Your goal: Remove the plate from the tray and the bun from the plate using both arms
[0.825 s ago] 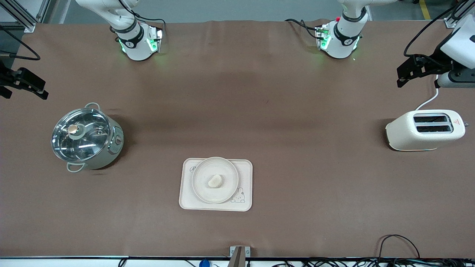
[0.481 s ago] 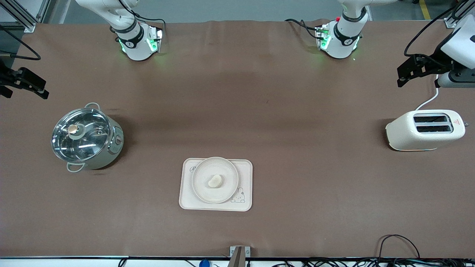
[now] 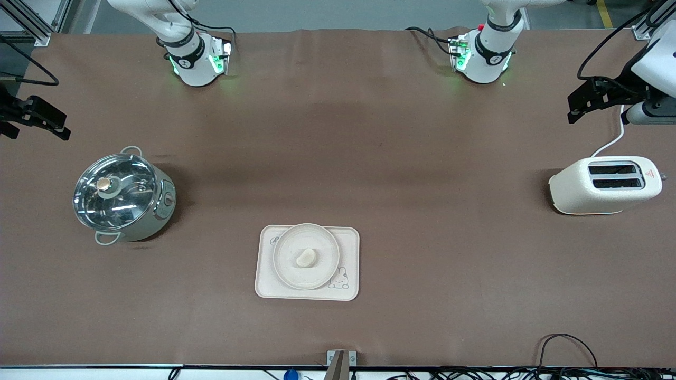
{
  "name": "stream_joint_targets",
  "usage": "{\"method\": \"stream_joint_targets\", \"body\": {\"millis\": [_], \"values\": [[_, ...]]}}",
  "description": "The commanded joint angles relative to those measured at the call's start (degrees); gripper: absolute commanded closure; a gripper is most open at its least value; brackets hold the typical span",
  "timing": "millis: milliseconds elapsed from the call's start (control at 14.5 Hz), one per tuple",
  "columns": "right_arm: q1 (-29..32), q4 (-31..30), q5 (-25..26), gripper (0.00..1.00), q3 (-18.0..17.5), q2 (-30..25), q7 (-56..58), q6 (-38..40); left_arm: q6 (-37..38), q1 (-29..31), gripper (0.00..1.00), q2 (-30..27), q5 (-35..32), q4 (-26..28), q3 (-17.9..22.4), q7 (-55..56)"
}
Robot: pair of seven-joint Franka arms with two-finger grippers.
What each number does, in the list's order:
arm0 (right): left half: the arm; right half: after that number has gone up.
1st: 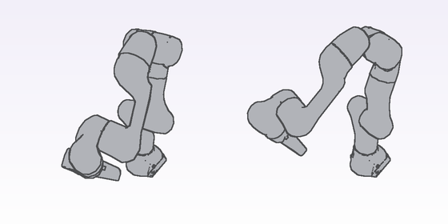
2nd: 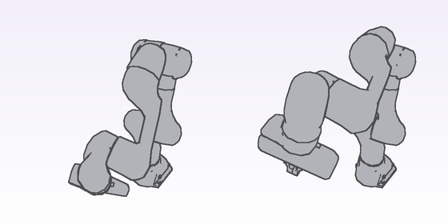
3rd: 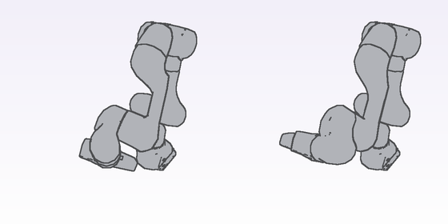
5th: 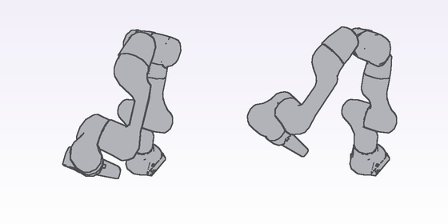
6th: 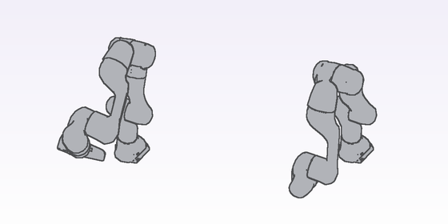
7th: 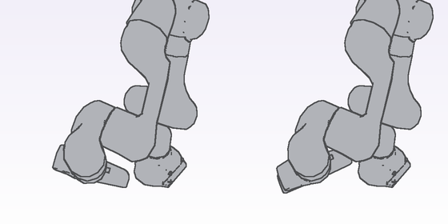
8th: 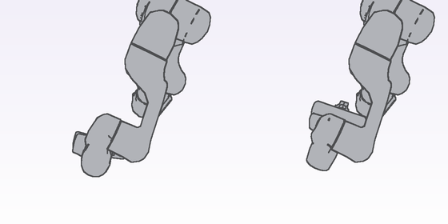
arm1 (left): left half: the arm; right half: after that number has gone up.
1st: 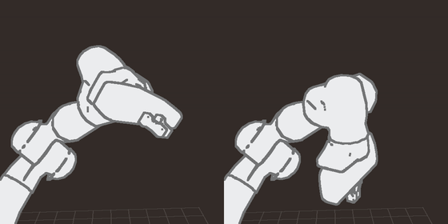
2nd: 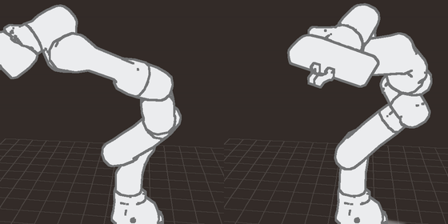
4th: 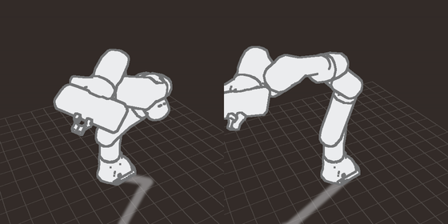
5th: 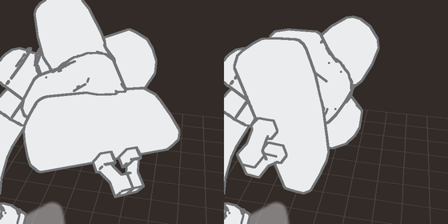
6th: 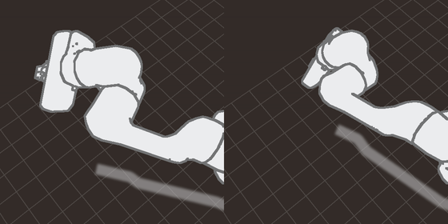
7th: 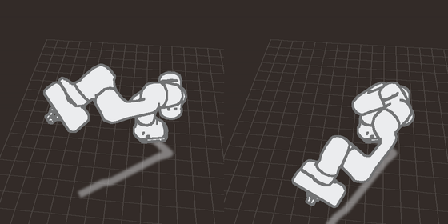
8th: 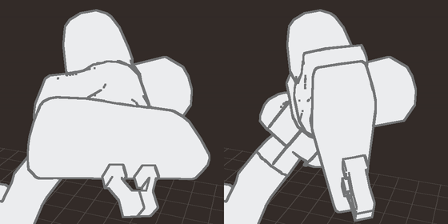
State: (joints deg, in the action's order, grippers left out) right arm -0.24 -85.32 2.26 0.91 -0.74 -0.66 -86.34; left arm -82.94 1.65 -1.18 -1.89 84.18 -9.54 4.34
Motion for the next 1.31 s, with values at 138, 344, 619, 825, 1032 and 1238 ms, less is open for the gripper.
{"method": "stream_joint_targets", "body": {"millis": [138, 344, 619, 825, 1032, 1238], "values": [[-0.02, -2.05, 0.47, 0.00, -0.04, -1.37, -0.57, -0.23, 1.20, 0.19, 0.00, -0.13, -0.84, -0.51, -0.04, -0.83], [-0.19, -2.13, 0.29, 0.00, -0.12, -1.37, -0.66, -0.58, 1.20, 0.19, 0.00, -0.13, -0.84, -0.60, -0.04, -0.13], [-0.28, -7.65, -7.94, 0.00, -0.04, -1.37, -0.66, -6.53, 1.20, 0.11, 0.00, -0.22, -0.84, -0.69, -0.04, 0.23], [-4.58, -8.90, -10.33, 0.00, -0.21, 2.04, -1.53, -11.29, 1.20, 0.19, 0.00, -0.22, -0.93, -0.77, -0.04, 0.05], [-7.39, -8.82, -14.29, 0.00, -0.12, 7.93, -3.12, -16.48, 1.12, 0.19, 0.00, -0.13, -1.01, -0.77, -0.04, 0.14], [-11.95, -7.15, -14.47, 0.00, -0.21, 14.69, -7.67, -19.99, 1.12, 0.28, 0.00, -0.13, -1.01, -0.69, -0.04, -0.47]]}}
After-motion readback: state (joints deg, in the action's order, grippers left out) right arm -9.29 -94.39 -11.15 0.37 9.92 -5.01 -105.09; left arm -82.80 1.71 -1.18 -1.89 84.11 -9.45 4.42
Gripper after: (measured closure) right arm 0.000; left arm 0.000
